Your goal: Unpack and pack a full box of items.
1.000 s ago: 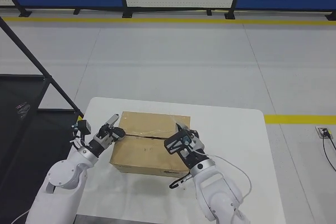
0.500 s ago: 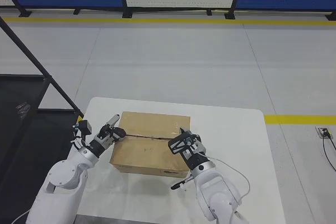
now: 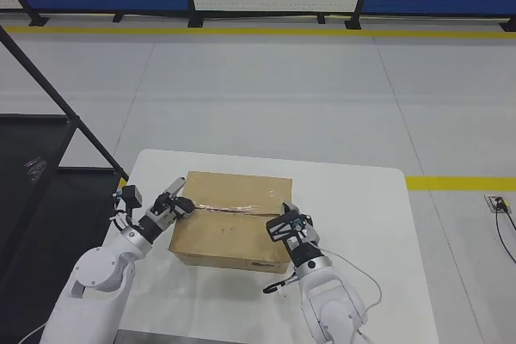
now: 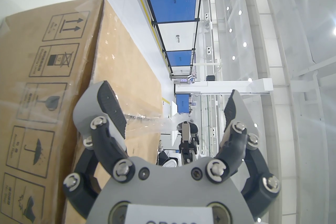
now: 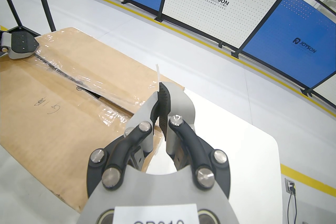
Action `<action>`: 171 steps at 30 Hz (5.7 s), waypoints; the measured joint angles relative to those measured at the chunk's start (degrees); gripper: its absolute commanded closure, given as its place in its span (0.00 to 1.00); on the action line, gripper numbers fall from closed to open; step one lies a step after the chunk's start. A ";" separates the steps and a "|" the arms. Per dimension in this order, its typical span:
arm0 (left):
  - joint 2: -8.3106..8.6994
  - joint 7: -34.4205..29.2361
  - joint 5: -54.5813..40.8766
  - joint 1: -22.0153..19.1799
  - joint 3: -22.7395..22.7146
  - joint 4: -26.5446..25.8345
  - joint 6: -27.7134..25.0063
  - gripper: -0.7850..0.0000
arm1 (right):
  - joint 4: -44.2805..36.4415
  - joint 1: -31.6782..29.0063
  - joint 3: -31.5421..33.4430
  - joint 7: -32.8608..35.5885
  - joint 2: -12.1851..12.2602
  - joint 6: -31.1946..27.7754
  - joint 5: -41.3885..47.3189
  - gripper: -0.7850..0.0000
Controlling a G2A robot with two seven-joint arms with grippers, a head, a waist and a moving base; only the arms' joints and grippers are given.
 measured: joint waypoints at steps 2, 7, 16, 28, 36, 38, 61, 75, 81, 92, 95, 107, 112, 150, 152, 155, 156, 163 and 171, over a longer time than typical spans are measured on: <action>0.01 0.00 0.02 0.02 0.02 -0.04 0.11 0.00 | 0.75 0.24 -0.13 -0.77 -0.03 1.13 0.01 1.00; 0.02 0.26 0.08 0.09 0.03 -0.14 0.21 0.00 | 2.33 0.93 -0.32 -2.94 -0.09 3.05 0.60 1.00; 0.00 0.74 0.19 0.07 0.22 -0.40 0.48 0.00 | 4.33 2.33 -0.30 -2.68 0.01 1.97 1.47 1.00; -0.09 1.08 0.51 -0.22 0.90 -0.35 0.71 0.00 | 5.24 1.56 0.57 -3.57 0.33 2.21 2.88 1.00; -0.09 1.12 0.75 -0.18 1.09 -0.50 0.91 0.00 | 5.79 0.98 0.95 -4.71 0.51 2.75 4.06 0.88; -0.10 1.21 0.89 -0.17 1.19 -0.55 0.91 0.00 | 5.76 0.87 1.05 -4.81 0.57 2.78 4.29 0.89; -0.21 1.77 0.94 -0.36 1.68 -0.38 1.04 0.00 | 5.05 0.00 1.50 -5.57 1.07 3.79 5.15 0.88; -0.31 2.02 0.72 -0.44 1.91 0.04 0.87 0.00 | 3.59 -1.06 1.85 -5.88 1.44 4.29 5.28 0.86; -0.31 2.00 0.74 -0.38 1.89 0.04 0.82 0.00 | 3.34 -1.40 2.04 -6.05 1.57 4.44 5.66 0.85; -0.31 1.82 0.81 -0.27 1.85 -0.04 0.90 0.00 | 2.23 -2.33 2.64 -6.12 1.85 5.15 6.20 0.83; -0.31 1.83 0.84 -0.25 1.87 -0.10 0.90 0.00 | 1.89 -2.71 2.86 -6.25 1.94 5.27 6.32 0.82; -0.34 1.57 0.88 -0.28 2.04 -0.24 0.86 0.00 | 0.18 -4.17 4.03 -6.55 2.25 6.34 7.78 0.65; -0.32 1.43 0.95 -0.18 1.95 -0.42 0.92 0.00 | -0.79 -4.92 4.51 -7.17 2.37 6.97 8.61 0.62; -0.25 1.98 -0.82 1.49 0.54 -2.87 -0.35 0.00 | 10.99 21.29 3.18 30.68 2.83 -23.08 51.70 1.00; -0.26 2.01 -0.82 1.49 0.54 -2.93 -0.38 0.00 | 12.79 22.70 3.19 32.75 2.92 -22.56 53.16 1.00; -0.27 1.98 -0.94 1.49 0.56 -2.98 -0.37 0.00 | 14.79 23.78 3.08 35.70 3.09 -22.63 55.61 1.00; -0.27 1.94 -0.94 1.48 0.58 -2.99 -0.36 0.00 | 15.28 24.09 3.02 36.55 3.15 -22.82 56.33 1.00; -0.31 1.79 -0.68 1.29 0.90 -2.93 -0.30 0.00 | 18.20 25.40 3.00 38.80 3.65 -22.09 58.72 1.00; -0.28 1.75 -0.39 1.36 0.80 -2.92 -0.26 0.00 | 18.77 24.86 4.54 40.45 4.51 -20.20 61.60 1.00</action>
